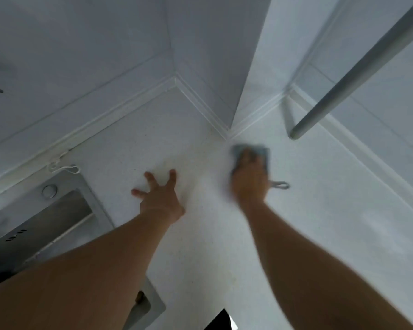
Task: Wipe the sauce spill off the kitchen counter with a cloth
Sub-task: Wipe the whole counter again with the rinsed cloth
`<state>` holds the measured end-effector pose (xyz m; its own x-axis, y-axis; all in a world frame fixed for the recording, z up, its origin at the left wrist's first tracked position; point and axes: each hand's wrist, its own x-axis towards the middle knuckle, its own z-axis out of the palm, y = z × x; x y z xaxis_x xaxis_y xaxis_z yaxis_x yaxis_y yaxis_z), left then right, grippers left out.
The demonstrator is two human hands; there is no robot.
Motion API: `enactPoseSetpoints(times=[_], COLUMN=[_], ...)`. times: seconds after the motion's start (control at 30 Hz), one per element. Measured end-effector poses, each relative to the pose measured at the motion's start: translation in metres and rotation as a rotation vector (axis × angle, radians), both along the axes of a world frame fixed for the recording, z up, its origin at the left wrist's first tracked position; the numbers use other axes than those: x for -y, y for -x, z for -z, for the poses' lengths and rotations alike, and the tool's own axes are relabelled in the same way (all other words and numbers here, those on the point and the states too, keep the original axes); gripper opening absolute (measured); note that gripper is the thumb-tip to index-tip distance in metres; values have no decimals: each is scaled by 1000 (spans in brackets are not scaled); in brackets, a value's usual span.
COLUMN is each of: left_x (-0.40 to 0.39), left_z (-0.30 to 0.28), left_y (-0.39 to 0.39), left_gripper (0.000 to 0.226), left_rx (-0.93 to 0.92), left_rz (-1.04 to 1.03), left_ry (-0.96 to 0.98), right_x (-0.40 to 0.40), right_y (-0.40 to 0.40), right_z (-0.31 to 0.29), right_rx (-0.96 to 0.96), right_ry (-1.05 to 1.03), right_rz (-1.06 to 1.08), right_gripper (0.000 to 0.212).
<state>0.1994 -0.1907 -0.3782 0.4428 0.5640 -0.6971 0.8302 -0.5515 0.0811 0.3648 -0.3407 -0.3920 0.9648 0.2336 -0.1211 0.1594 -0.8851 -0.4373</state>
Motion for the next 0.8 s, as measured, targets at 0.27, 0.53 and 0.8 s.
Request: enactPoseSetpoints(times=[0.27,0.53,0.8], left_x=[1,2,1], left_z=[-1,-7,-8], left_y=[-1,0,-4], left_gripper=[113,113,114], left_rx=[4,16,-5], left_rz=[-32,-22,-34], left_ry=[23,26,22], right_x=[33,36,56], right_y=[-72,57,-65], right_z=[15,16,13], right_rx=[-34,6,26], right_ry=[275,-2,118], right_rz=[-502,-1027,-115], right_gripper=[49,43,49])
